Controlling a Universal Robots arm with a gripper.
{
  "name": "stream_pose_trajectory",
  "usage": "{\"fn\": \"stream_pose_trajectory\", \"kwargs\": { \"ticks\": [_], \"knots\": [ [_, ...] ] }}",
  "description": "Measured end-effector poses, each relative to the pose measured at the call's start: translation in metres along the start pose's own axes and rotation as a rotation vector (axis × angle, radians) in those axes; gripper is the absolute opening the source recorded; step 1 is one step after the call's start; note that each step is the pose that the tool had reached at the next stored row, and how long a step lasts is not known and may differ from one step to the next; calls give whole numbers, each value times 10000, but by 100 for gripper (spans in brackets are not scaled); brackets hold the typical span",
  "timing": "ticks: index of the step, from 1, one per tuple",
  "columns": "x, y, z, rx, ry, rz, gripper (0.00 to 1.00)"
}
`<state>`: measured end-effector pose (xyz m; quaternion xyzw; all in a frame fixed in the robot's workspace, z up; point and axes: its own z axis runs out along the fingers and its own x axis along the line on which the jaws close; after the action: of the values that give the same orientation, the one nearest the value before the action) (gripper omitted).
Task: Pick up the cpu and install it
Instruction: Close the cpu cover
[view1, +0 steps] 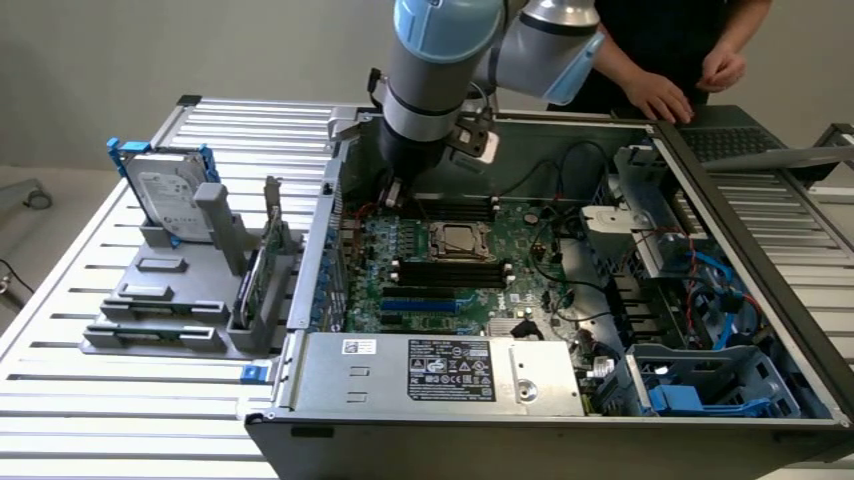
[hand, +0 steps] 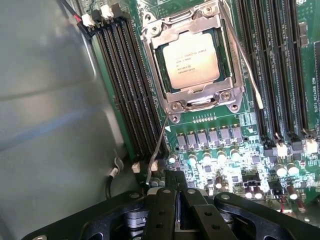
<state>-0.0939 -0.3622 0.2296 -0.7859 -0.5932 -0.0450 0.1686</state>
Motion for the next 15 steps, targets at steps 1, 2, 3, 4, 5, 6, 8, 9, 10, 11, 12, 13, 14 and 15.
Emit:
{"fn": "stream_pose_trajectory", "kwargs": {
  "ticks": [1, 2, 3, 4, 5, 6, 8, 9, 10, 11, 12, 13, 14, 15],
  "knots": [
    [-1, -6, -4, -13, 38, 67, 11],
    [-1, -13, -7, -26, 76, 133, 11],
    [-1, -18, -10, -42, 110, 203, 11],
    [-1, -22, -13, -62, 140, 282, 11],
    [0, -25, -18, -86, 167, 370, 11],
    [0, -27, -22, -111, 192, 458, 11],
    [2, -31, -28, -164, 239, 645, 11],
    [2, -32, -31, -190, 260, 735, 11],
    [3, -35, -35, -217, 285, 833, 11],
    [4, -37, -38, -241, 307, 918, 11],
    [4, -39, -43, -265, 331, 1004, 11],
    [5, -44, -48, -287, 355, 1082, 11],
    [5, -50, -53, -304, 378, 1149, 11],
    [5, -60, -59, -314, 404, 1200, 11]
  ]
}}
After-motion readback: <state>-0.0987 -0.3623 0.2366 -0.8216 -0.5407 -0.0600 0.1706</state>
